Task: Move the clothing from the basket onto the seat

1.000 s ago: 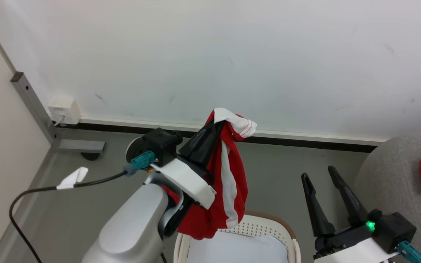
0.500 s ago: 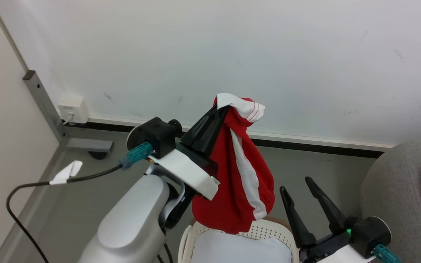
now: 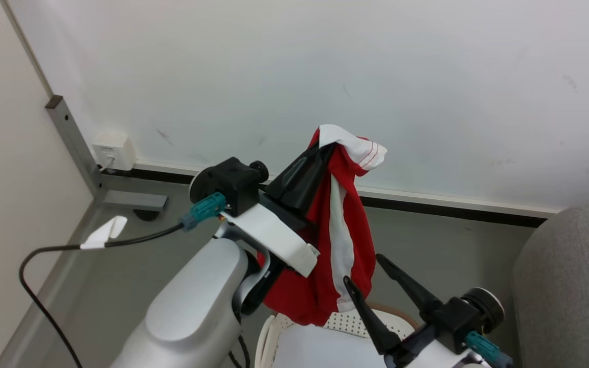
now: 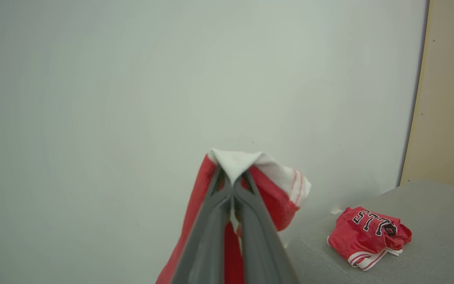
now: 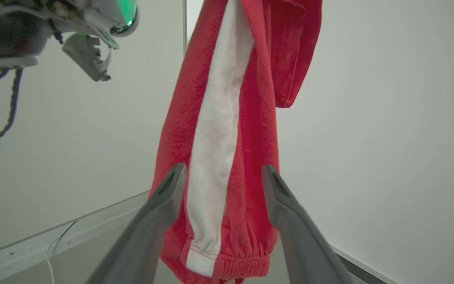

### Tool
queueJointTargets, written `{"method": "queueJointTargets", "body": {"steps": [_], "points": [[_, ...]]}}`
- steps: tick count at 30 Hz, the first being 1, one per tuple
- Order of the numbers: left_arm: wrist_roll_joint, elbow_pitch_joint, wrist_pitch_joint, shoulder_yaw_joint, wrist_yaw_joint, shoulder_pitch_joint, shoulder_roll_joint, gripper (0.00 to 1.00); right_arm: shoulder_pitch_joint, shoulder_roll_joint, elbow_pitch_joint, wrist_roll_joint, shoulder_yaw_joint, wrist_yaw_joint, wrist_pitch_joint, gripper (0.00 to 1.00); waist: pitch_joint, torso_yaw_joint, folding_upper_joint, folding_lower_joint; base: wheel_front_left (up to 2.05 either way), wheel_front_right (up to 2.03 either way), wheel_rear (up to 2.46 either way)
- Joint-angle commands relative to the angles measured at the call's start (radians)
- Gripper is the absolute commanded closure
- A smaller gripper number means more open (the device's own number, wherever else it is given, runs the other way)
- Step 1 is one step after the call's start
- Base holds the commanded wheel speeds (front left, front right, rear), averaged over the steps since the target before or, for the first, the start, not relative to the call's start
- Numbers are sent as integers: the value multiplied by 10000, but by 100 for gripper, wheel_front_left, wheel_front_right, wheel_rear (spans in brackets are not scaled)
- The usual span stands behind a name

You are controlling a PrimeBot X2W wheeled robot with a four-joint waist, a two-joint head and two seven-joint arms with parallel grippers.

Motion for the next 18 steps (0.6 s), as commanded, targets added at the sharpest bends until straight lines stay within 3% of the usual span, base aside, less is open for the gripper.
{"method": "queueJointTargets", "body": {"steps": [1, 10, 18], "points": [[-51, 2, 22, -19, 16, -77, -16, 100, -124, 32, 116, 79, 59, -22, -1, 0, -11, 22, 0, 0, 0, 0, 0], [-116, 37, 145, -534, 16, -99, -101, 100, -1502, 353, 2251, 30, 850, -22, -1, 0, -128, 426, 0, 0, 0, 0, 0], [-316, -402, 320, -1631, 16, 168, -305, 100, -2161, 540, 4301, -320, 213, -23, 0, 0, -352, 1192, 0, 0, 0, 0, 0]]}}
